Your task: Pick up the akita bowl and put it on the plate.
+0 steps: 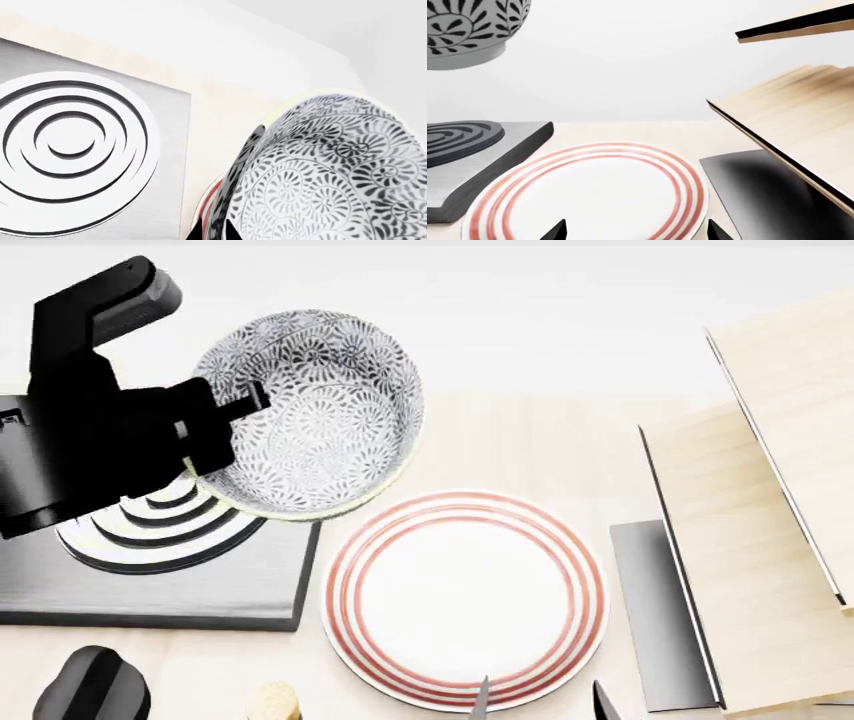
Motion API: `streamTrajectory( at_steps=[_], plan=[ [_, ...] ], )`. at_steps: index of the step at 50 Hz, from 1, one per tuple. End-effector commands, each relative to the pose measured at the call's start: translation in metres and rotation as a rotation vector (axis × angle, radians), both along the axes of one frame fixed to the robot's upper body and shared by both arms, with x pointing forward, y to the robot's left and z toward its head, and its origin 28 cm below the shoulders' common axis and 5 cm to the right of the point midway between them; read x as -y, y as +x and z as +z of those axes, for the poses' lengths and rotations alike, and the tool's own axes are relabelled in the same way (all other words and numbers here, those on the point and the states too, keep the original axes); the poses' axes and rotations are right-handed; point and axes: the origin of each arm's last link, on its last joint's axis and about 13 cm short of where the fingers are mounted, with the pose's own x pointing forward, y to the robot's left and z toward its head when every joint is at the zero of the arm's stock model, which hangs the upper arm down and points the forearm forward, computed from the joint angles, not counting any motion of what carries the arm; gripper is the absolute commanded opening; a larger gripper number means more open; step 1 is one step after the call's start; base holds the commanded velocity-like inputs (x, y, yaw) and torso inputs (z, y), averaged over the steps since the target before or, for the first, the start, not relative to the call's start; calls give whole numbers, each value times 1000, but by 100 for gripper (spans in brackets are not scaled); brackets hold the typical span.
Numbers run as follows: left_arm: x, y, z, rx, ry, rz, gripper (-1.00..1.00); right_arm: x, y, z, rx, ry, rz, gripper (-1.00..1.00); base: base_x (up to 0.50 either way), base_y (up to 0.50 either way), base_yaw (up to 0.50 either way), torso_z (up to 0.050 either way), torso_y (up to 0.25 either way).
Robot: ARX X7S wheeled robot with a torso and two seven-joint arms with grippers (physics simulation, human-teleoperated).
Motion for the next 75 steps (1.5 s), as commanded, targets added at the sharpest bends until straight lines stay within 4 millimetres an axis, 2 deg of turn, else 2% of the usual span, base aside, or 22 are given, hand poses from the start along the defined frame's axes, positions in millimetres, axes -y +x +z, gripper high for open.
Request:
streamTrajectory(
  at_steps=[1, 9, 22, 30, 41, 48, 55, 75],
  plan=[
    [16, 8, 21, -66, 101, -55, -100, 0, -1, -1, -4, 4, 7, 100, 0, 0, 0, 0, 0],
    [26, 13, 26, -107, 154, -95, -100, -1, -2, -2, -3, 4, 14, 100, 0, 0, 0, 0, 1],
    [44, 26, 10, -188, 178, -205, -100, 0, -1, -4, -10, 9, 13, 100, 0, 0, 0, 0, 0],
    [50, 26, 6, -185, 126, -246, -100, -1, -3, -5, -12, 6, 22, 100, 0, 0, 0, 0, 0],
    [50, 30, -7, -174, 56, -245, -100, -2, -4, -10, -22, 4, 34, 100, 0, 0, 0, 0, 1],
    [51, 31, -9, -154, 12, -240, -100, -2, -4, -10, -24, 7, 36, 100, 0, 0, 0, 0, 0],
    [52, 34, -14, -120, 38, -208, -100, -1, -4, -11, -28, 8, 36, 100, 0, 0, 0, 1, -34],
    [51, 33, -17, -128, -3, -247, -100, -2, -5, -11, -27, 9, 40, 100, 0, 0, 0, 2, -44]
  ],
)
